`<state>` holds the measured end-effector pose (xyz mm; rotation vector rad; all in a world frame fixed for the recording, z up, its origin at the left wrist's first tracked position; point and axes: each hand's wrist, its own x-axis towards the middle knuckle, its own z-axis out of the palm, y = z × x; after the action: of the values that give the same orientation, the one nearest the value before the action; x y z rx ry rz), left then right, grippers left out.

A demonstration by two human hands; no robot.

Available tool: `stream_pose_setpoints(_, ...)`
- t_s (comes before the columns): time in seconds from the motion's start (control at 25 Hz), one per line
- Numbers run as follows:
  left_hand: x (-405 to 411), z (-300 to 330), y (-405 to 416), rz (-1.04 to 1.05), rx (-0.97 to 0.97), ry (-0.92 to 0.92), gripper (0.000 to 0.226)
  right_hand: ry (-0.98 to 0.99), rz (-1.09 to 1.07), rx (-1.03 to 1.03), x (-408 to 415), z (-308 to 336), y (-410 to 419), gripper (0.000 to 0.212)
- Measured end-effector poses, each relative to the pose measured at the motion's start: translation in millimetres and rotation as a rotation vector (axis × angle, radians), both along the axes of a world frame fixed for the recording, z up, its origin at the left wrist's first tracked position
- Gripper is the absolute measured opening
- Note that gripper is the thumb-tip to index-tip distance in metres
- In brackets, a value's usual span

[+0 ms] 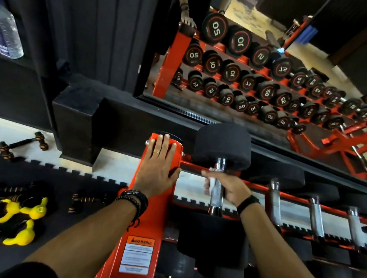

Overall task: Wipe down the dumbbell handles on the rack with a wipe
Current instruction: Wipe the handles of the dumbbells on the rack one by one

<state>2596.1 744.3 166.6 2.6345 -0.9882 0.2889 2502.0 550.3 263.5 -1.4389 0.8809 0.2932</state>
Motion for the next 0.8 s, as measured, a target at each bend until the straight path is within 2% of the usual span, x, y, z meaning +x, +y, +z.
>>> stream_pose_setpoints(0.04, -0.1, -0.3, -0.7, 0.004, 0.006, -0.010, 0.072, 0.039, 0.077, -0.066, -8.4, 0.6, 1.2, 0.045)
stream_pose_setpoints(0.12, -1.0, -0.7, -1.6, 0.006, 0.019, -0.019, 0.073, 0.194, 0.279, -0.343, -28.3, 8.3, 1.6, 0.048)
stream_pose_setpoints(0.2, -0.4, -1.7, -1.4, 0.008, 0.032, -0.023, 0.073, 0.279, 0.301, -0.552, -40.0, 13.0, -1.0, 0.049)
stream_pose_setpoints(0.28, -0.4, -1.4, -1.6, 0.009, 0.032, -0.028, 0.073, 0.193, 0.209, -0.641, -42.1, 16.1, -0.6, 0.051)
stream_pose_setpoints(0.4, -0.4, -1.1, -1.6, 0.005, 0.016, -0.018, 0.071, -0.086, -0.033, -0.763, -29.8, 20.6, 0.6, 0.034)
stream_pose_setpoints(0.48, -0.2, -0.7, -1.1, -0.001, 0.013, -0.013, 0.071, -0.212, -0.131, -0.753, -24.0, 23.3, 4.7, 0.024)
stream_pose_setpoints(0.56, -0.1, -1.0, -0.9, -0.002, 0.013, -0.013, 0.070, -0.213, -0.101, -0.756, -31.7, 22.4, 9.8, 0.017)
stream_pose_setpoints(0.72, 0.9, -2.7, -2.7, 0.007, 0.016, -0.028, 0.071, -0.066, 0.080, -0.773, -62.7, 17.5, 16.5, 0.017)
stream_pose_setpoints(0.8, 0.5, -2.6, -2.2, 0.004, 0.020, -0.038, 0.071, -0.126, 0.030, -0.968, -48.8, 19.2, 16.9, 0.014)
